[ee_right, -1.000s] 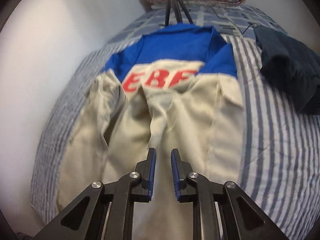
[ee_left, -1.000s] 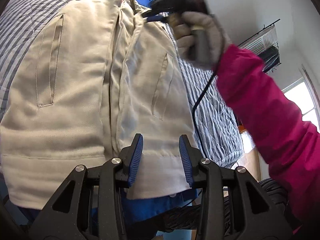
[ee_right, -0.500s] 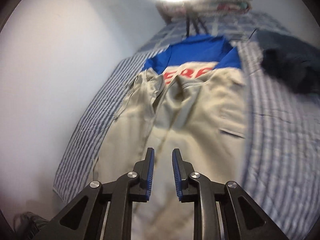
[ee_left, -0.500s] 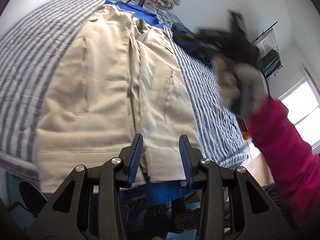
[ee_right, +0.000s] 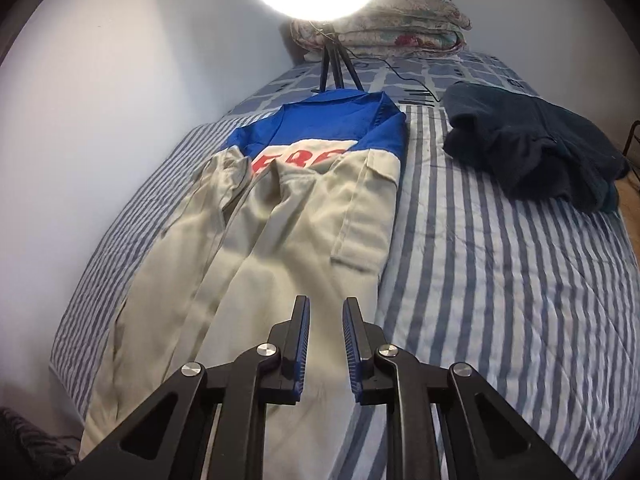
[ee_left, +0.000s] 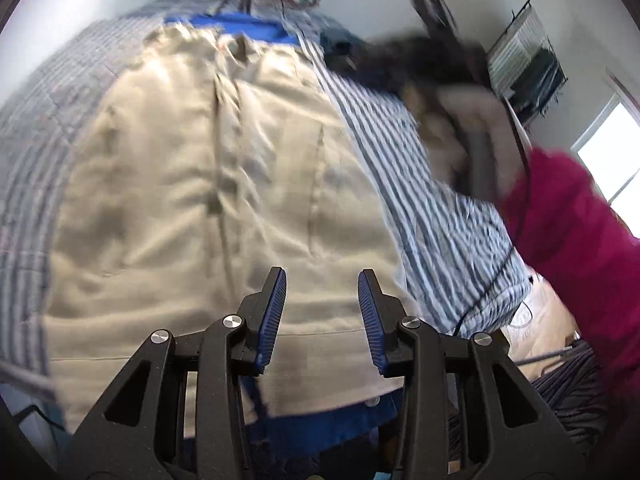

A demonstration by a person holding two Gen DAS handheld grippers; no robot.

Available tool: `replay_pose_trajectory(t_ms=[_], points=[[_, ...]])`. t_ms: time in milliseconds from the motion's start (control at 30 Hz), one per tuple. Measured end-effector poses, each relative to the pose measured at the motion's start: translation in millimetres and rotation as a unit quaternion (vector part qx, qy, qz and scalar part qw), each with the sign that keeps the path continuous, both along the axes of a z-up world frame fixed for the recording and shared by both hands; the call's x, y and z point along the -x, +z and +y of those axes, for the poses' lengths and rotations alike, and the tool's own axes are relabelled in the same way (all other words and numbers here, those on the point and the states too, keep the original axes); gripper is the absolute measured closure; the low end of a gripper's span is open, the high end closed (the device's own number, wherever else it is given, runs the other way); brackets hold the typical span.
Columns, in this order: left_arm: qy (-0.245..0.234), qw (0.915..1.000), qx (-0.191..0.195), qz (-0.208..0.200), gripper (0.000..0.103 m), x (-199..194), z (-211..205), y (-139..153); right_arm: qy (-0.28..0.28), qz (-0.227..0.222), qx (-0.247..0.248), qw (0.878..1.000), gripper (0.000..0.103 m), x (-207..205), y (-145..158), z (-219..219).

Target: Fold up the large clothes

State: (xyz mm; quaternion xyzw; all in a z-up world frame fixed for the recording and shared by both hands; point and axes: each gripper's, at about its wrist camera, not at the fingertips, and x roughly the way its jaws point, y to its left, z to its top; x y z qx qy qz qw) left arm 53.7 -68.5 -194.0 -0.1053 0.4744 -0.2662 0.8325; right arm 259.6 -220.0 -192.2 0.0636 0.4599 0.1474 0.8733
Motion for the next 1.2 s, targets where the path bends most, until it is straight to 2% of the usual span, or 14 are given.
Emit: replay_pose_trajectory(t_ms=[133,267,367,433,467,567,667,833,900,967,1000,1033,1067,1200], points=[[-0.005,0.9995,-0.01,0.03,0.066,-3,-8,-28,0.015,0.009,0.002,1.0,0.087,-40,-30,19],[-0.017,0.9994,-0.029,-0.005,0.066,12,-17,-33,-0.006,0.035,0.026,0.999,0.088,-68,-73,15],[-0.029,0.998,-0.048,-0.029,0.066,24,-29,-36,-0.026,0.03,-0.033,0.999,0.093,-73,-78,-4],[-0.037,0.9977,-0.048,-0.03,0.066,24,-28,-37,-0.033,0.037,-0.017,0.999,0.093,-73,-72,-3],[-0.037,0.9984,-0.038,-0.021,0.066,22,-26,-36,-0.031,0.037,-0.003,0.999,0.088,-69,-67,0],[-0.028,0.9995,0.01,0.009,0.066,18,-10,-30,0.016,0.017,-0.011,1.0,0.084,-41,-41,19],[-0.016,0.9996,0.022,0.001,0.066,23,6,-12,0.074,0.008,-0.004,0.997,0.085,-15,-26,51],[0.01,0.9988,0.026,-0.041,0.066,38,52,31,0.157,0.058,0.041,0.985,0.085,26,-47,102],[0.035,0.9972,0.025,-0.06,0.066,42,83,51,0.17,0.065,0.056,0.982,0.084,55,-55,104],[0.061,0.9956,0.02,-0.068,0.066,42,111,59,0.171,0.069,0.045,0.982,0.084,86,-55,95],[0.068,0.9953,0.016,-0.068,0.061,41,119,60,0.174,0.072,0.038,0.981,0.084,98,-54,91],[0.079,0.995,0.009,-0.061,0.052,36,134,58,0.178,0.075,0.036,0.981,0.084,117,-52,88],[0.09,0.9947,0.005,-0.049,0.049,31,145,55,0.182,0.079,0.041,0.979,0.083,139,-52,86],[0.125,0.9916,0.029,0.018,0.048,13,180,30,0.198,0.086,0.051,0.975,0.081,207,-42,77]])
